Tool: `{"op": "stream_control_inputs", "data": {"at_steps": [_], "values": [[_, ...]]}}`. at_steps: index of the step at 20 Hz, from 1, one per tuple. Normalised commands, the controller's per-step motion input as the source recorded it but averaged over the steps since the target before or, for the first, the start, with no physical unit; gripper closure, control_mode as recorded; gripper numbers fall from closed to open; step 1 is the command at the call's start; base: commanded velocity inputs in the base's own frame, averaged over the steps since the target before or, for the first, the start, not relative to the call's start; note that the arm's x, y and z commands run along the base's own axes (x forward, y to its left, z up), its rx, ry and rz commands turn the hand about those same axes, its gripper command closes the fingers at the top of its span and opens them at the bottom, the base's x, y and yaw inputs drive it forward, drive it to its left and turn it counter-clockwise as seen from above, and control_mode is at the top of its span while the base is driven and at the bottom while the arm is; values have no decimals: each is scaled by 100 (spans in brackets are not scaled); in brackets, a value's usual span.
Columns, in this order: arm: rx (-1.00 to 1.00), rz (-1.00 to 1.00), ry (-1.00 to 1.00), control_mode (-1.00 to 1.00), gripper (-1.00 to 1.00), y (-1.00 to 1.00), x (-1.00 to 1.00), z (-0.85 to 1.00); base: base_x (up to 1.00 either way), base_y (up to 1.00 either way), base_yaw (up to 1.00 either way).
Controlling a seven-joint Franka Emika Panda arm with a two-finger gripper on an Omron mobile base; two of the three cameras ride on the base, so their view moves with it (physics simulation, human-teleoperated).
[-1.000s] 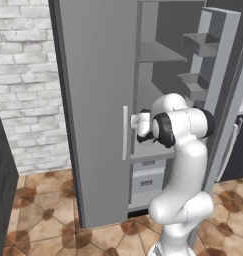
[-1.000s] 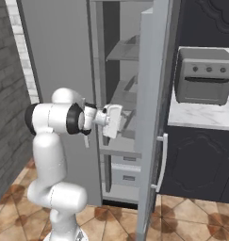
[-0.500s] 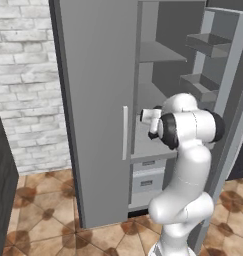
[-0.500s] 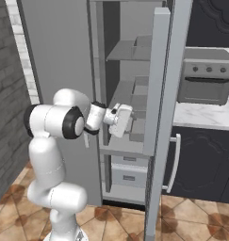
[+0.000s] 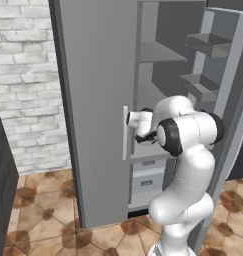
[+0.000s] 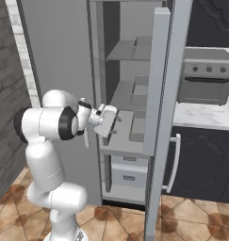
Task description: Place one of the steaks on the plate and the other in the bowl. Then place the bowl in the fridge.
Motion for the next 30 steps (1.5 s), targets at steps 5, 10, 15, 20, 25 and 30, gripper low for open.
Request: {"op": "stream_control_inputs", "data": {"at_steps": [5,10,15,20,25,30], "values": [[62,-18,-9,-100,-100,80,12,-62,0,0,0],[67,-25,-20,-100,-100,80,2,-40,0,0,0],[38,-21,-42,-100,-100,70,0,0,0,0,0],[40,1,-47,-100,-100,45,1,-6,0,0,0],[11,17,-28,-100,-100,6,2,22,0,0,0],[-12,33,-2,-100,-100,1,29,7,0,0,0]]}}
